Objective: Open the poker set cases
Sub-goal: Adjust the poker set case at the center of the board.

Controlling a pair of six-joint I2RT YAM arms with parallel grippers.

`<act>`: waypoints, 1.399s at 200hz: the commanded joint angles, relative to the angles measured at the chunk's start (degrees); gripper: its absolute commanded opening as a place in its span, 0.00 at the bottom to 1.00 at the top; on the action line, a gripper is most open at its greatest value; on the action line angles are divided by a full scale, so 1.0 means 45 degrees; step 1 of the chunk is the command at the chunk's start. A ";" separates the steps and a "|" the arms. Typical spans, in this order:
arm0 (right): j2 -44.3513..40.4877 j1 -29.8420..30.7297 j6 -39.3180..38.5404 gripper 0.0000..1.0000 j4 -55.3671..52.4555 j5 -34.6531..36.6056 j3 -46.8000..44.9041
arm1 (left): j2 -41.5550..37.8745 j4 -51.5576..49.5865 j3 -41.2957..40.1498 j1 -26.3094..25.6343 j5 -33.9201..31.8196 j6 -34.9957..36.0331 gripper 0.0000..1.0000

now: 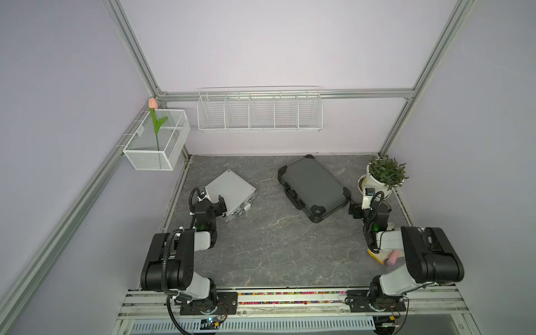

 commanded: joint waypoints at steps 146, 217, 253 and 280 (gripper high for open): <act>0.0079 0.0137 -0.0170 0.88 0.0299 -0.0566 0.0153 | -0.0154 0.0104 0.0204 -0.0011 -0.0142 -0.0171 1.00; 0.0092 0.0106 -0.0030 0.88 0.0224 -0.0269 0.0210 | -0.0254 0.0032 0.0393 0.0007 0.0289 0.0183 0.96; -0.1839 0.0397 -0.0015 0.89 0.1806 0.1079 -0.1463 | -0.2485 -0.3846 0.1548 -0.0010 0.0508 0.0198 0.91; -0.4485 0.0820 0.0202 0.92 0.0233 0.2084 -0.1956 | -0.4486 -0.4644 0.1488 -0.0014 0.0616 -0.0013 0.90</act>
